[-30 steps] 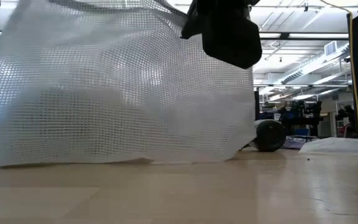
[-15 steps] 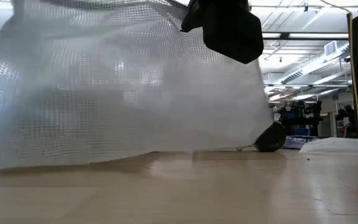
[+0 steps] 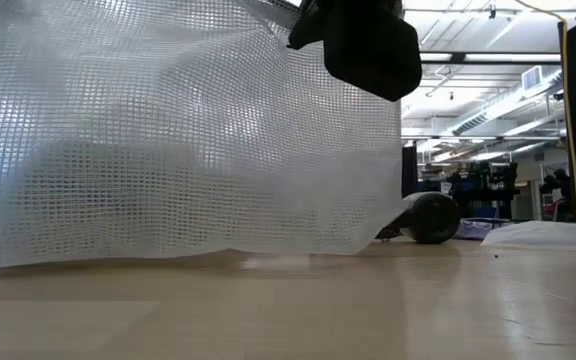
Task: Unpack backpack
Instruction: Put the mini fan into the zip bag
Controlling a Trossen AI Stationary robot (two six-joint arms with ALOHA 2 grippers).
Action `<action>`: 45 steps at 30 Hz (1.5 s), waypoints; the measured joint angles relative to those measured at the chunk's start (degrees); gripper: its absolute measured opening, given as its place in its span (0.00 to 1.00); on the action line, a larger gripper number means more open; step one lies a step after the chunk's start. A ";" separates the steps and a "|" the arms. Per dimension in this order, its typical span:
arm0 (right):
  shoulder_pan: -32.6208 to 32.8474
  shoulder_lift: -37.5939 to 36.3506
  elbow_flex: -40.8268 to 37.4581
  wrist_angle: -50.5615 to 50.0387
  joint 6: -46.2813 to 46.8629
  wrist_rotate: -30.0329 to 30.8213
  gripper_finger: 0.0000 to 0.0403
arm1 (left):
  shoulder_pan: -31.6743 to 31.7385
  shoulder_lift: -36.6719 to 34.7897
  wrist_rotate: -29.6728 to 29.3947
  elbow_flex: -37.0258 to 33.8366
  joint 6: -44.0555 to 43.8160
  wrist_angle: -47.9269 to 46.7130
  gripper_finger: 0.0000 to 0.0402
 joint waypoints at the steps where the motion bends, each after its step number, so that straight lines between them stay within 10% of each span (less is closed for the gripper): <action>1: 0.00 0.00 0.00 0.26 0.04 -0.02 0.00 | 0.31 0.60 0.07 -0.87 0.04 2.03 0.48; 17: -0.78 0.00 0.02 3.62 -3.94 0.03 0.00 | 3.51 2.46 -5.74 -10.63 4.45 20.11 0.45; 27: -2.12 0.00 0.02 6.08 -10.81 2.97 0.00 | 9.98 2.46 -1.48 -11.42 30.18 32.82 0.04; 34: -2.36 0.00 0.02 6.46 -13.42 5.48 0.00 | 10.95 2.46 -4.96 -11.42 52.69 40.11 0.00; 45: -0.39 -0.07 3.07 10.21 -7.98 -13.37 0.07 | 10.97 3.95 -4.97 -11.42 57.53 40.58 0.00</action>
